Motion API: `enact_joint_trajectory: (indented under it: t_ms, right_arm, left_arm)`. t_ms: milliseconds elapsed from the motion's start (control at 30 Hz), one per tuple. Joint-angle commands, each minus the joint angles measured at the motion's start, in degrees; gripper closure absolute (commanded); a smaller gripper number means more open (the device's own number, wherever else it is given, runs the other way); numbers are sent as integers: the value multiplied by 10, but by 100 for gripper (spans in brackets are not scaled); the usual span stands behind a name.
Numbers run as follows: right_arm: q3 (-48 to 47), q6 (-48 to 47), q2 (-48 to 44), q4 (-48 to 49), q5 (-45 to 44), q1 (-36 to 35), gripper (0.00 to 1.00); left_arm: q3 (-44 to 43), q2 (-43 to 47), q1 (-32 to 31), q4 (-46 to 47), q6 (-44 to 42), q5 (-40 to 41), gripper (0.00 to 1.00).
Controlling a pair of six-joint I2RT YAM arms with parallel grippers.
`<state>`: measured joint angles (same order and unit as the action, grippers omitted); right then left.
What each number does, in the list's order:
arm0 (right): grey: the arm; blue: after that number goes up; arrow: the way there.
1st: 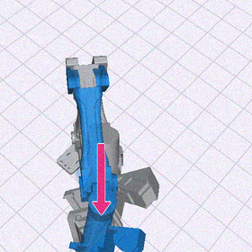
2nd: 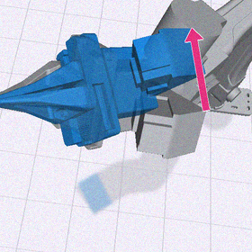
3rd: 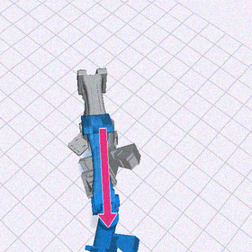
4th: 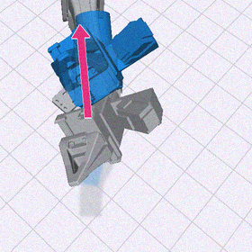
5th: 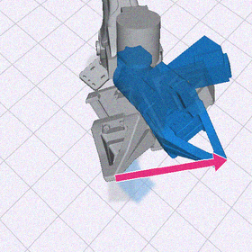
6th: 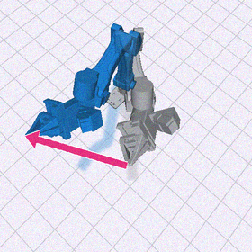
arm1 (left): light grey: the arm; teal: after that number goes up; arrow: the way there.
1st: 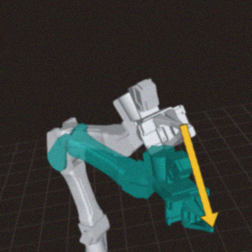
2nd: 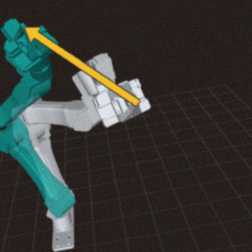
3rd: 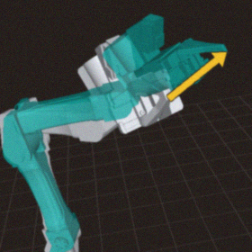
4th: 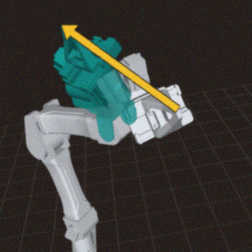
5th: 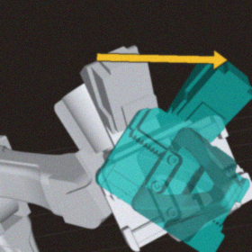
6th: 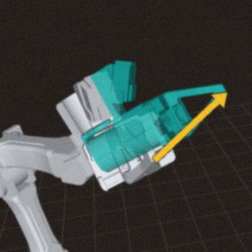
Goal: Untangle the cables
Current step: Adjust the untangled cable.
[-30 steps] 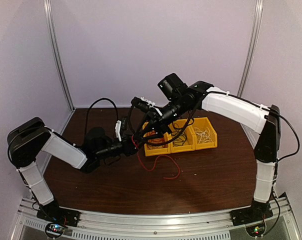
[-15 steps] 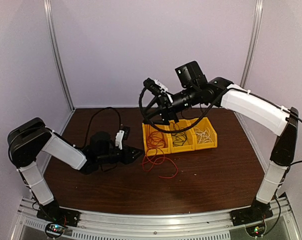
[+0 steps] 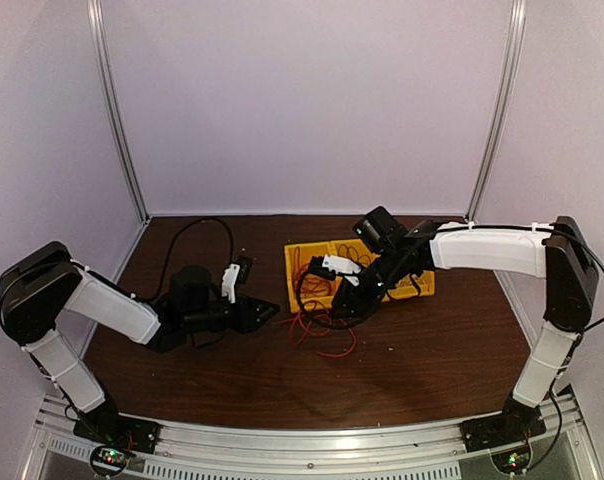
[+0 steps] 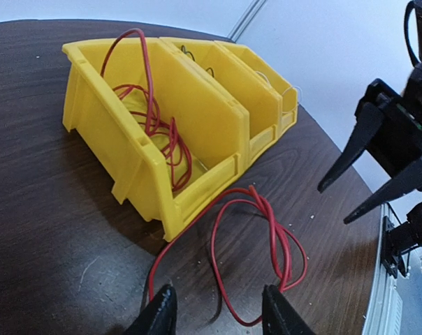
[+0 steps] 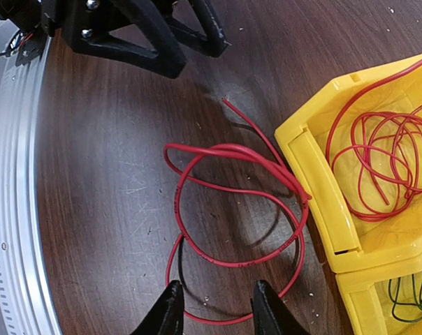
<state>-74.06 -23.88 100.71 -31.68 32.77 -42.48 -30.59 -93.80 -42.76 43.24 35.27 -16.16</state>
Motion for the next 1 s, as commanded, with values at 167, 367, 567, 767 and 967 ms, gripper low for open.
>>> enact_joint_trajectory:
  t_ms: [167, 367, 567, 767, 967]
  right_arm:
    - [-69, 14, 86, 8, -62, 15, 60]
    - [-72, 10, 116, 44, -48, 22, 61]
    - [-41, -6, 113, 90, -76, 28, 61]
    - [7, -22, 95, 134, -66, 32, 66]
    - [35, -20, 74, 178, -35, 35, 74]
  left_arm:
    - [-52, -36, -2, 21, -28, -143, 57]
    - [-85, -46, -5, -26, -16, -177, 55]
    - [-63, -38, -7, -20, -18, -145, 55]
    - [-110, -93, -47, 18, 8, -131, 56]
    - [-169, -163, -69, 23, 35, -115, 56]
